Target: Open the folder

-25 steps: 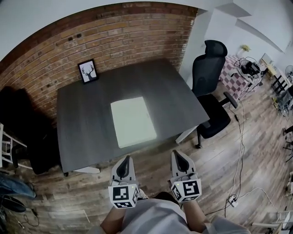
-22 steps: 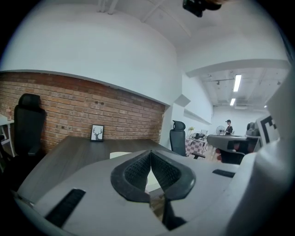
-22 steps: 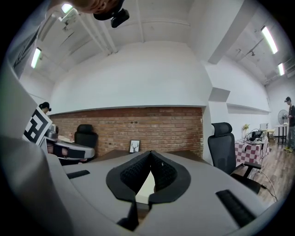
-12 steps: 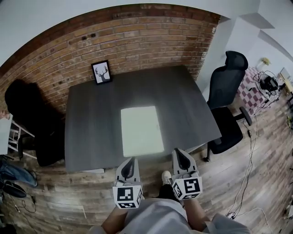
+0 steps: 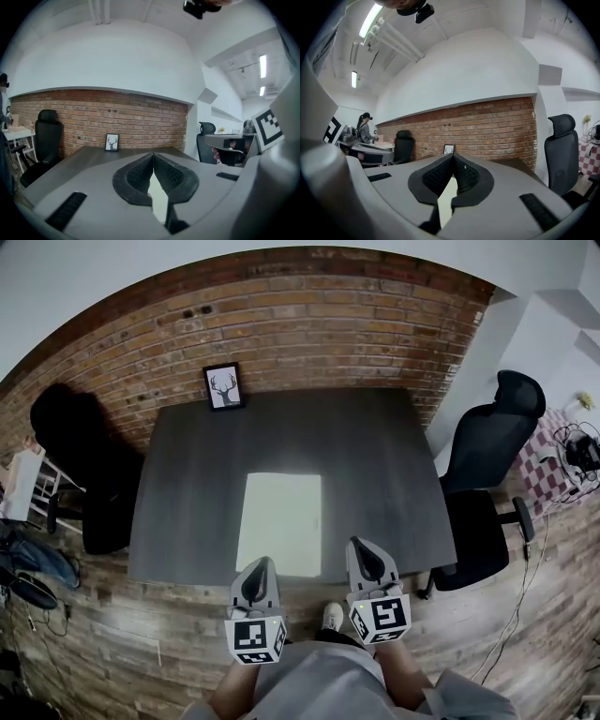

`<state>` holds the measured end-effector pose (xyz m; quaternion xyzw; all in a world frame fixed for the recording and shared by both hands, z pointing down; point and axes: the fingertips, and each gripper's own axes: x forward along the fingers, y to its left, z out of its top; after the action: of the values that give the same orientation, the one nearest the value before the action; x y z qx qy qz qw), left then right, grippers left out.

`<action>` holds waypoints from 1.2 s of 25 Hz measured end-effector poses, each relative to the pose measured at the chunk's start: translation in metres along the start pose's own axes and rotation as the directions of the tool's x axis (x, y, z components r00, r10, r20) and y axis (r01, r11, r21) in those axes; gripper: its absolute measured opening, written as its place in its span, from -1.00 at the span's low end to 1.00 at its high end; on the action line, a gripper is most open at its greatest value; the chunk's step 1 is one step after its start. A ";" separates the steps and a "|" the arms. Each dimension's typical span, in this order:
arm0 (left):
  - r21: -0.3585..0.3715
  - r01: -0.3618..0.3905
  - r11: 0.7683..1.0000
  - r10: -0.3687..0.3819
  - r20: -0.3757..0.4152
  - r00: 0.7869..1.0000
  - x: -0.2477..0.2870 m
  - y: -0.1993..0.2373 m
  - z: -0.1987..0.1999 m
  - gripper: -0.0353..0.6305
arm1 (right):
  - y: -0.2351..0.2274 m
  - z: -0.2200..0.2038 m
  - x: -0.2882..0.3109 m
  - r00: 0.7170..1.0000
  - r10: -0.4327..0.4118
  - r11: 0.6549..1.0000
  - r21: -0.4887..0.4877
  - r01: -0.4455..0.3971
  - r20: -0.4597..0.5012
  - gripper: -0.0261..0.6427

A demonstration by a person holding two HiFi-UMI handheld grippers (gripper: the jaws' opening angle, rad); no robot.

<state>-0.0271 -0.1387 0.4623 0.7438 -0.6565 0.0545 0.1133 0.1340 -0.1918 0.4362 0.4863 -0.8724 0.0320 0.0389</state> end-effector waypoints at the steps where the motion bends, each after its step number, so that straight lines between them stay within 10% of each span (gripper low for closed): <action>1: -0.002 -0.017 1.000 0.017 0.000 1.000 0.003 -0.003 0.000 -0.88 | -0.005 -0.002 0.003 1.000 0.019 1.000 0.003 -0.019 -0.007 -0.93; 15: 0.066 -0.068 0.996 0.066 0.023 0.998 0.033 0.011 0.002 -0.88 | -0.017 -0.040 0.044 0.990 0.109 0.994 0.034 -0.106 -0.092 -0.92; 30: 0.276 0.154 0.949 -0.115 -0.153 0.982 0.088 0.025 -0.059 -0.46 | -0.012 -0.121 0.082 0.965 0.028 0.988 0.151 0.012 -0.260 -0.68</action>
<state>-0.0358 -0.2127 0.5417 0.7901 -0.5801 0.1911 0.0519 0.1060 -0.2563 0.5644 0.4760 -0.8565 0.1620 0.1164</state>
